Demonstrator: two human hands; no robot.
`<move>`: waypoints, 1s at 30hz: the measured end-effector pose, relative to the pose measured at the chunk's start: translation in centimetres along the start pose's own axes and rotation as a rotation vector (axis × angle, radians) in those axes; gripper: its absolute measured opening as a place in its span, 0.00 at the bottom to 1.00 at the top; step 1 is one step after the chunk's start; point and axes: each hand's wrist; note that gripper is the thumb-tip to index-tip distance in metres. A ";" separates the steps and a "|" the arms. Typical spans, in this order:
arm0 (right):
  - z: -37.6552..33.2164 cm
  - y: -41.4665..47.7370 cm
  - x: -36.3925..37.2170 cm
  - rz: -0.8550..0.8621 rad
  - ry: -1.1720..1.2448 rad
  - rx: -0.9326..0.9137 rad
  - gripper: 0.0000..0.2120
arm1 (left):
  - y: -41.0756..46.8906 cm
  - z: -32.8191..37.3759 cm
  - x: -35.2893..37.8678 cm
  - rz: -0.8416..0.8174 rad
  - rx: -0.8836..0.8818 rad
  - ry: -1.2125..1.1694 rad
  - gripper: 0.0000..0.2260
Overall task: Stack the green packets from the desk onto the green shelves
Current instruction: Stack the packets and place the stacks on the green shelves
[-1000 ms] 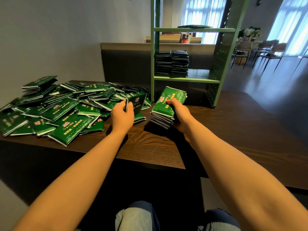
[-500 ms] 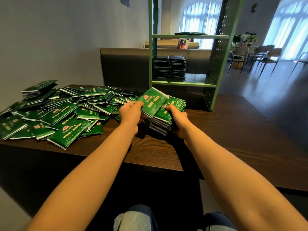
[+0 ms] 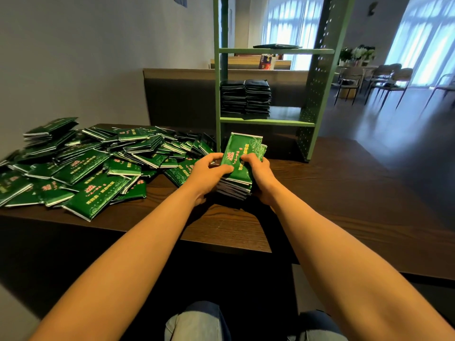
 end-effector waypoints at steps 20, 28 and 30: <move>-0.3 0.0 -2.5 -0.215 -0.312 -0.177 0.53 | -0.2 0.5 4.2 -0.114 -0.020 -0.364 0.41; -1.2 0.2 -2.2 -0.222 -0.464 -0.174 0.54 | -0.4 1.3 4.3 -0.015 -0.040 -0.395 0.39; -1.8 -0.5 -2.2 -0.193 -0.499 -0.199 0.45 | -0.2 1.5 4.0 0.025 -0.093 -0.462 0.38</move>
Point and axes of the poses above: each hand's wrist, its own y-axis towards the middle knuckle, its own x-axis out of the palm, z = x × y, and after that the axes turned 4 degrees about z, right-handed
